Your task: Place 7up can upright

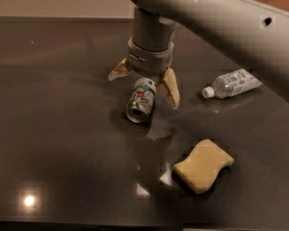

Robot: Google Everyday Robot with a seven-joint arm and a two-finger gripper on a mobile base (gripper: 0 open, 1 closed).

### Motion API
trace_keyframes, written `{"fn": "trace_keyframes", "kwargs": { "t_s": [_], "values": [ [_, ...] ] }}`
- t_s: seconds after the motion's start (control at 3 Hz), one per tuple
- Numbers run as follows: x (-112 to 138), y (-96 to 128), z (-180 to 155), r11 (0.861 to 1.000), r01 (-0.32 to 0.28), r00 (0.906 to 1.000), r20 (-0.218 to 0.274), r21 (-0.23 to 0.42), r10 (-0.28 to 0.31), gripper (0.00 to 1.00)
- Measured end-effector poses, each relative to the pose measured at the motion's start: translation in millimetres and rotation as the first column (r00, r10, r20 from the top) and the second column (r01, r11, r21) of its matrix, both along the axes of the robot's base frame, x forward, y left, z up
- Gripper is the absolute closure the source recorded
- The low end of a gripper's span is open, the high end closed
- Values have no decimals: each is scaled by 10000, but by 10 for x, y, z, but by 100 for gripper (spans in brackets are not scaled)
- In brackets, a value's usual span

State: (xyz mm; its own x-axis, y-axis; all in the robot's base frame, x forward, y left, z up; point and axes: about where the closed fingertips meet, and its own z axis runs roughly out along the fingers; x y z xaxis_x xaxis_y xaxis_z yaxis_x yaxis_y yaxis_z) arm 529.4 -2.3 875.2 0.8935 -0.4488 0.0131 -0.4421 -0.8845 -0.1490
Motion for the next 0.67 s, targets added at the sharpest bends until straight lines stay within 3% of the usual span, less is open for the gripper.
{"fn": "trace_keyframes", "kwargs": {
  "t_s": [0.67],
  "values": [
    [-29,-4,-220,9869,-1379,9903,80,-837,1391,0]
  ]
}}
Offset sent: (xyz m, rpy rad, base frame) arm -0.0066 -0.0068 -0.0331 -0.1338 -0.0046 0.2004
